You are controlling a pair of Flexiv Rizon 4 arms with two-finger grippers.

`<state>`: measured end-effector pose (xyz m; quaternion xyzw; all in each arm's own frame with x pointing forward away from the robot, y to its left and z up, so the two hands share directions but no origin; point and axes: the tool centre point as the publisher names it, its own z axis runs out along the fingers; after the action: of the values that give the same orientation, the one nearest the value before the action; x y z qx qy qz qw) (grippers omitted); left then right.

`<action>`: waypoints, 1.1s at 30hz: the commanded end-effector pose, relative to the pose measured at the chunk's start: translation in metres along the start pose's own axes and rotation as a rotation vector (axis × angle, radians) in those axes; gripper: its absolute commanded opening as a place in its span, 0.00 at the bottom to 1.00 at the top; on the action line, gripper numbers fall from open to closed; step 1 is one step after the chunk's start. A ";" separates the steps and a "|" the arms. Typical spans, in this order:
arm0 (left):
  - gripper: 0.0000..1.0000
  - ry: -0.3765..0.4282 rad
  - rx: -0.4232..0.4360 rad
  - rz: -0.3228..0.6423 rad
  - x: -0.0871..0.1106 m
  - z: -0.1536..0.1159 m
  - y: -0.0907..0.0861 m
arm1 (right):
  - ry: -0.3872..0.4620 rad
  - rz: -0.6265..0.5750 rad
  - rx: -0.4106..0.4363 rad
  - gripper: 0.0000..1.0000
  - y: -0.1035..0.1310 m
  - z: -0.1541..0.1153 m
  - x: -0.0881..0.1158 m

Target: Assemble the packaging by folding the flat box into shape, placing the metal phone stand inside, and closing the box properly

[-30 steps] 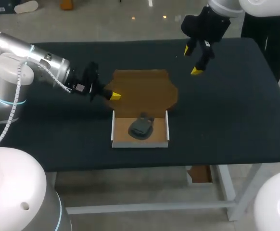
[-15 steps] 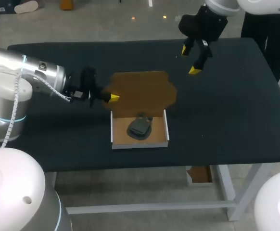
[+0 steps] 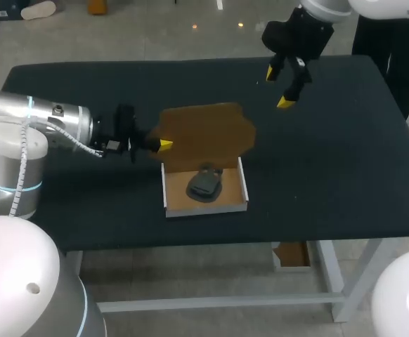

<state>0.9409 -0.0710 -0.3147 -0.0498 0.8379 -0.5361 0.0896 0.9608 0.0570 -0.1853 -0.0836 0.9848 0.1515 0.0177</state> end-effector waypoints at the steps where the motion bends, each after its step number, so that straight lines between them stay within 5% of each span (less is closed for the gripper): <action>1: 0.00 -0.012 0.009 -0.001 0.002 -0.002 0.002 | 0.008 -0.004 0.000 1.00 0.000 -0.002 -0.001; 19: 0.00 -0.003 0.004 0.053 0.004 -0.001 -0.003 | 0.014 -0.014 -0.003 1.00 0.006 -0.001 -0.003; 33: 0.00 -0.003 0.004 0.053 0.004 -0.001 -0.003 | 0.037 -0.078 0.049 1.00 0.044 -0.004 -0.044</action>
<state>0.9373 -0.0723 -0.3121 -0.0283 0.8382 -0.5346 0.1045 0.9836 0.0911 -0.1691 -0.1202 0.9820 0.1413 0.0368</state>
